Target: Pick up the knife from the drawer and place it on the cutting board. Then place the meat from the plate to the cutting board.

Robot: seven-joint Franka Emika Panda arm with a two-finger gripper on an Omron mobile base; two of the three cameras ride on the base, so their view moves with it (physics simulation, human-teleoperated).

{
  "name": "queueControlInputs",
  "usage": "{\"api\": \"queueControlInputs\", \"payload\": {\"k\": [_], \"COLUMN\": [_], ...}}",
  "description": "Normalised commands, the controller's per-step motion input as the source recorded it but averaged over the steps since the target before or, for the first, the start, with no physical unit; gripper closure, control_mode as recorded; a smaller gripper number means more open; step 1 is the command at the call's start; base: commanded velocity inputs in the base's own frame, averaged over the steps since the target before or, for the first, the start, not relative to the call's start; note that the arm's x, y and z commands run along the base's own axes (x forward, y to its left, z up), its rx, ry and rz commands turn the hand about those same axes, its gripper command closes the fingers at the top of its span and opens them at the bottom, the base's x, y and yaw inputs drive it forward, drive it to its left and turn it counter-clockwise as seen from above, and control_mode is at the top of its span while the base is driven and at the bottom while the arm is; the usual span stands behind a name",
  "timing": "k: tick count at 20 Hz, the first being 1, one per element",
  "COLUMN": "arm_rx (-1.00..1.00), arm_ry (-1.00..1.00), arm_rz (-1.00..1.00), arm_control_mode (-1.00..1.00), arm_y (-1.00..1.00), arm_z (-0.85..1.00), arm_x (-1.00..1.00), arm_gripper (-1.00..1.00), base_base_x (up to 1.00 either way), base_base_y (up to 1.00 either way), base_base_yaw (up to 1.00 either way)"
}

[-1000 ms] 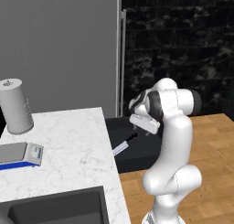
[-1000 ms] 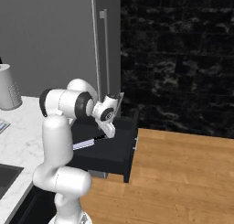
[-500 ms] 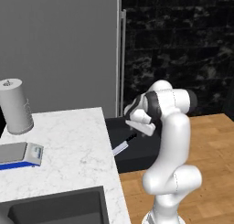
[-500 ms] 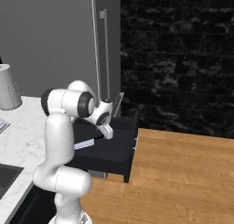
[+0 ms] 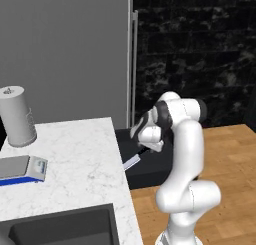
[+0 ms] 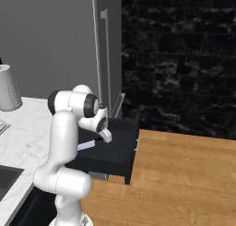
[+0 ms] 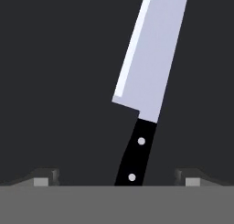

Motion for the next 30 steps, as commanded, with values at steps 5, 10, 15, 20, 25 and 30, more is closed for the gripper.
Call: {"api": "queueControlInputs", "payload": {"k": [5,10,15,20,25,30], "arm_rx": [-0.09,-0.12,-0.06,0.0,0.04,0.1], "arm_ry": [0.07,0.06,0.0,0.0,-0.03,-0.17], "arm_rz": [0.01,0.05,0.02,0.0,-0.09,-0.28], "arm_control_mode": [-1.0,-1.0,-1.0,-1.0,-1.0,-1.0], "arm_y": [0.16,0.06,-0.02,-0.01,-0.35,-0.36], "arm_z": [-0.31,-0.45,-0.42,0.0,0.02,0.45], "arm_x": [0.42,0.29,0.01,-0.02,-0.4,-0.18], "arm_gripper": [-1.0,-1.0,1.0,1.0,1.0,1.0], "base_base_x": [0.0,0.0,0.0,0.0,0.0,0.0], "base_base_y": [0.0,0.0,0.0,0.0,0.0,0.0], "base_base_yaw": [0.0,0.0,0.0,0.0,0.0,0.0]}}
